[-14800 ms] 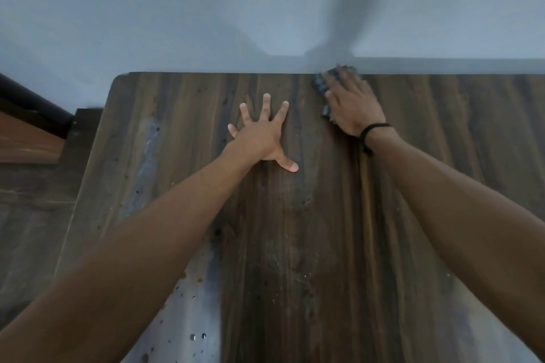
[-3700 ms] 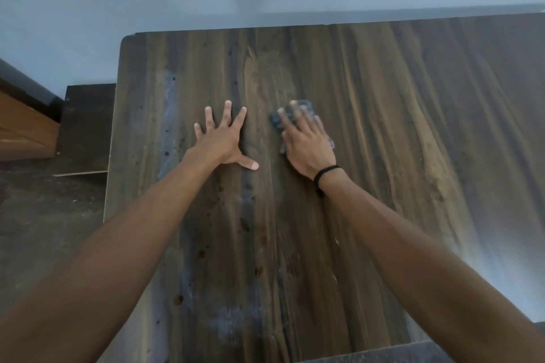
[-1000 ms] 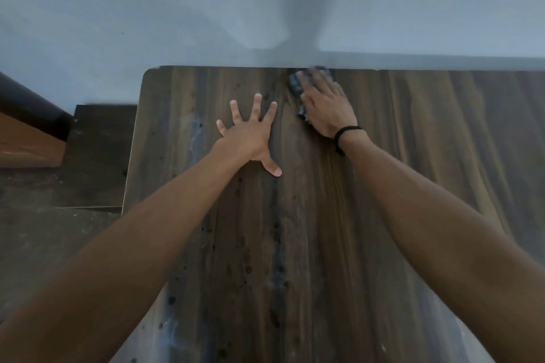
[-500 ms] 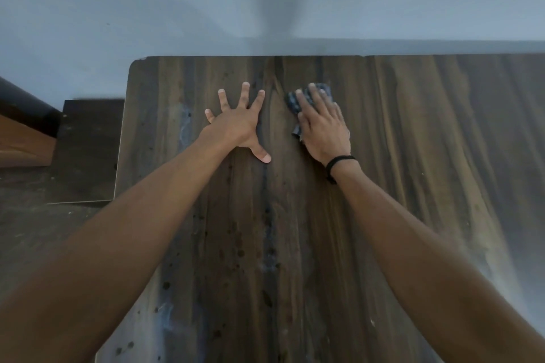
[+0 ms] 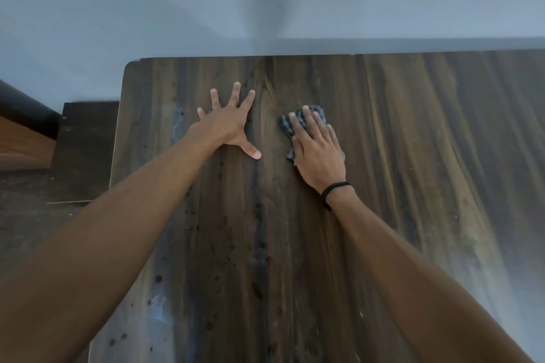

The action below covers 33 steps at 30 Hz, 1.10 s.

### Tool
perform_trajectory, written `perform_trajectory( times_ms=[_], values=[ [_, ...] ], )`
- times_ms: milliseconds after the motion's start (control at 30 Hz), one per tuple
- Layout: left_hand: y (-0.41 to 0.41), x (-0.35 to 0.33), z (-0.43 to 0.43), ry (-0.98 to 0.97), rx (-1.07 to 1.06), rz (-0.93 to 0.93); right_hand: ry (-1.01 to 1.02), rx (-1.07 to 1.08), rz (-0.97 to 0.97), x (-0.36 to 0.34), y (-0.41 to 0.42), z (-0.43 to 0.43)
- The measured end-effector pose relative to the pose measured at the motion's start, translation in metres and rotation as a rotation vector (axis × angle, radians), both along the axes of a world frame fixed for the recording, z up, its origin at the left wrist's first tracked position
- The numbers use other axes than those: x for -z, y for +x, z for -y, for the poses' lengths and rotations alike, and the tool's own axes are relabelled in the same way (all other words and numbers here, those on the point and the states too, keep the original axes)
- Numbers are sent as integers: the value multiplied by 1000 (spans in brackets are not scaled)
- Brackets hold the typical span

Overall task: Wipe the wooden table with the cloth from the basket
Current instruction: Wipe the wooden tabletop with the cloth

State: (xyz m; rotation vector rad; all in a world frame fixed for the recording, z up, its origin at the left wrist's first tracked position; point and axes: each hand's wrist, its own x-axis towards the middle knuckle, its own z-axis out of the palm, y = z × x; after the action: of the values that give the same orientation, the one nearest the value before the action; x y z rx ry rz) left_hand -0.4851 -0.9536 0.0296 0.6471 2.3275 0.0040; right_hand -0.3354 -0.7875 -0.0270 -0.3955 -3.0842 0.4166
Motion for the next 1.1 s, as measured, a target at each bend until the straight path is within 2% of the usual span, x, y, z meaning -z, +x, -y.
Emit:
perform_trajectory(
  times_ms=[67, 200, 233, 333, 367, 467, 600, 700, 733, 800, 833, 933, 1033, 1100],
  values=[
    [-1, 2, 6, 22, 5, 4, -4, 136, -19, 0, 1, 12],
    [-1, 5, 19, 10, -40, 2, -34, -165, 18, -5, -5, 1],
    [-1, 5, 20, 10, -46, 3, -38, -137, 6, -6, -17, -13],
    [-2, 3, 16, 1, -66, 19, -83, 137, 19, -8, -62, -30],
    [-2, 3, 15, -2, -70, 24, -70, 123, 16, -9, -74, -24],
    [-1, 4, 16, 4, -69, 16, -75, -94, 47, -13, -105, -25],
    [-2, 5, 18, 19, -64, 12, -101, 145, 40, -16, -144, -25],
    [-2, 5, 17, 21, -64, 7, -89, -68, 57, -16, -158, -18],
    [-3, 5, 17, 19, -64, 4, -95, -54, 53, -16, -162, -22],
    [-4, 4, 17, 8, -68, 15, -114, 105, 37, -17, -164, -26],
    [-4, 4, 16, 1, -68, 20, -113, 109, 48, -18, -162, -24],
    [-3, 3, 13, -12, -72, 23, -109, -95, 74, -16, -142, -12],
    [-4, 4, 14, -20, -71, 24, -97, 67, -2, -10, -104, -6],
    [-4, 3, 13, -22, -69, 25, -57, -50, -10, -6, -79, 0]
  ],
)
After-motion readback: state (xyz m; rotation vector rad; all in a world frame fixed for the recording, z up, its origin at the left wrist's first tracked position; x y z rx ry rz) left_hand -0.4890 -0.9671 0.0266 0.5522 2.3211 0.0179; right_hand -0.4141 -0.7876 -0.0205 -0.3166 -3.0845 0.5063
